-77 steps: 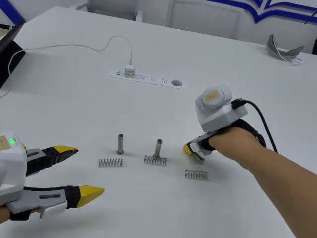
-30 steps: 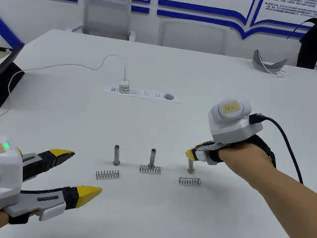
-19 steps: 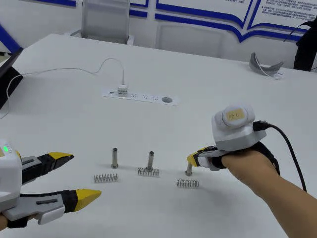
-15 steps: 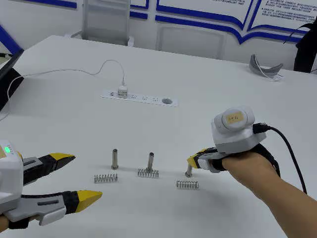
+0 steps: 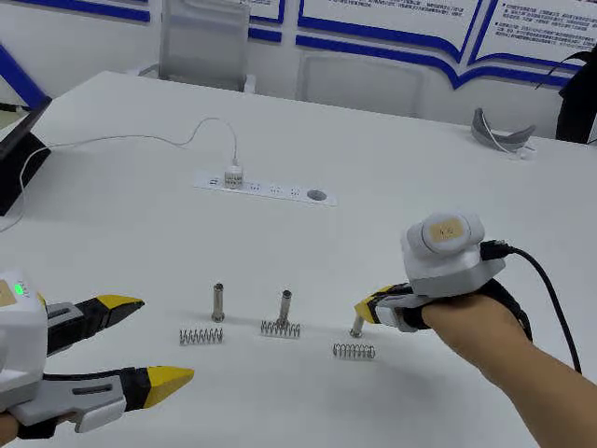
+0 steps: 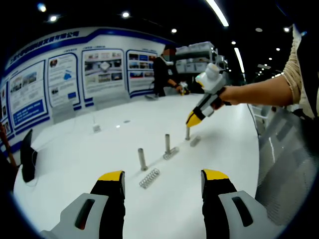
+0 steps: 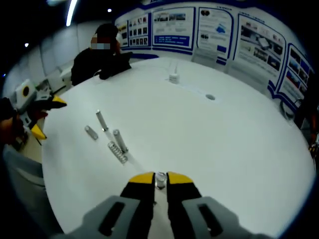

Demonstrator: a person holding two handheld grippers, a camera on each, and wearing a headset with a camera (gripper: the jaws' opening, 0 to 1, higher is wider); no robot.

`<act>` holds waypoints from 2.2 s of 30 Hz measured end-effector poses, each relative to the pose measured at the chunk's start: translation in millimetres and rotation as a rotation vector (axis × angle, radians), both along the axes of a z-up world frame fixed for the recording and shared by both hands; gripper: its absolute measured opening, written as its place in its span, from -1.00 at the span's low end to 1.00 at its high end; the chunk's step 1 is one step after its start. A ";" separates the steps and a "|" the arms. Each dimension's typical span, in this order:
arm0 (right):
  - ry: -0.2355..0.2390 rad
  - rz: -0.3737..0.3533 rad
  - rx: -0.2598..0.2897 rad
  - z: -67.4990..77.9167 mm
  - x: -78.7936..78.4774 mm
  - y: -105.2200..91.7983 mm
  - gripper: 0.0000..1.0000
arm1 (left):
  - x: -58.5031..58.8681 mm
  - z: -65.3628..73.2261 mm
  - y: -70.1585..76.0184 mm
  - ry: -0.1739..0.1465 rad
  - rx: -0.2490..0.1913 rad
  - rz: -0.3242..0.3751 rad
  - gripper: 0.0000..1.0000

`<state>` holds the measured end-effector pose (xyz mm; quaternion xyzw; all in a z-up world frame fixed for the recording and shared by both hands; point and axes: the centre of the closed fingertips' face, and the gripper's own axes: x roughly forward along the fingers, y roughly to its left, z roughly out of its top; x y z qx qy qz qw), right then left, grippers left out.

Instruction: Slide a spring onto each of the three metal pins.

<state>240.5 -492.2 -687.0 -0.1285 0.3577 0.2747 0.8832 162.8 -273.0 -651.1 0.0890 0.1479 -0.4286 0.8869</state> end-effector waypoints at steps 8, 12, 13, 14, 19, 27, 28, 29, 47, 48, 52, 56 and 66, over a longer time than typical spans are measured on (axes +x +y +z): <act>-0.013 0.016 0.004 6.1 -6.6 -4.7 -0.78 | -0.6 0.7 -0.6 -0.003 0.004 -0.001 0.25; -0.011 0.034 0.002 5.6 -12.9 -8.1 -0.78 | -1.0 0.3 -1.8 -0.002 0.005 -0.002 0.25; -0.011 0.044 -0.001 4.7 -15.1 -9.3 -0.78 | -1.1 0.0 -2.1 -0.001 0.006 -0.003 0.25; -0.011 0.049 -0.007 3.7 -16.1 -10.7 -0.77 | -1.2 -0.2 -2.3 -0.001 0.007 -0.004 0.25; 0.017 0.132 -0.022 -7.3 -27.4 -11.8 -0.75 | -1.4 -1.6 -4.2 0.002 0.007 -0.009 0.25; 0.055 0.289 -0.064 -24.4 -39.6 -6.7 -0.71 | -3.2 -2.7 -9.4 0.007 0.009 -0.023 0.25; 0.060 0.311 -0.067 -26.4 -40.6 -5.4 -0.70 | -4.0 -3.3 -10.8 0.008 0.011 -0.026 0.25; 0.064 0.326 -0.071 -27.6 -41.5 -4.5 -0.70 | -4.6 -3.7 -11.7 0.009 0.012 -0.029 0.24; 0.136 0.529 -0.200 -48.6 -42.9 0.8 -0.71 | -16.5 -13.4 -27.1 0.031 0.024 -0.082 0.23; 0.145 0.541 -0.204 -49.9 -43.5 1.3 -0.72 | -17.4 -13.9 -28.3 0.032 0.025 -0.086 0.22; 0.164 0.571 -0.233 -53.1 -45.8 1.2 -0.74 | -20.1 -15.4 -32.6 0.037 0.025 -0.100 0.22; 0.202 0.586 -0.244 -57.1 -50.9 0.9 -0.75 | -21.9 -18.1 -37.2 0.042 0.031 -0.118 0.22; 0.197 0.595 -0.257 -47.6 -56.3 3.6 -0.76 | -23.6 -22.2 -54.7 0.044 0.057 -0.192 0.19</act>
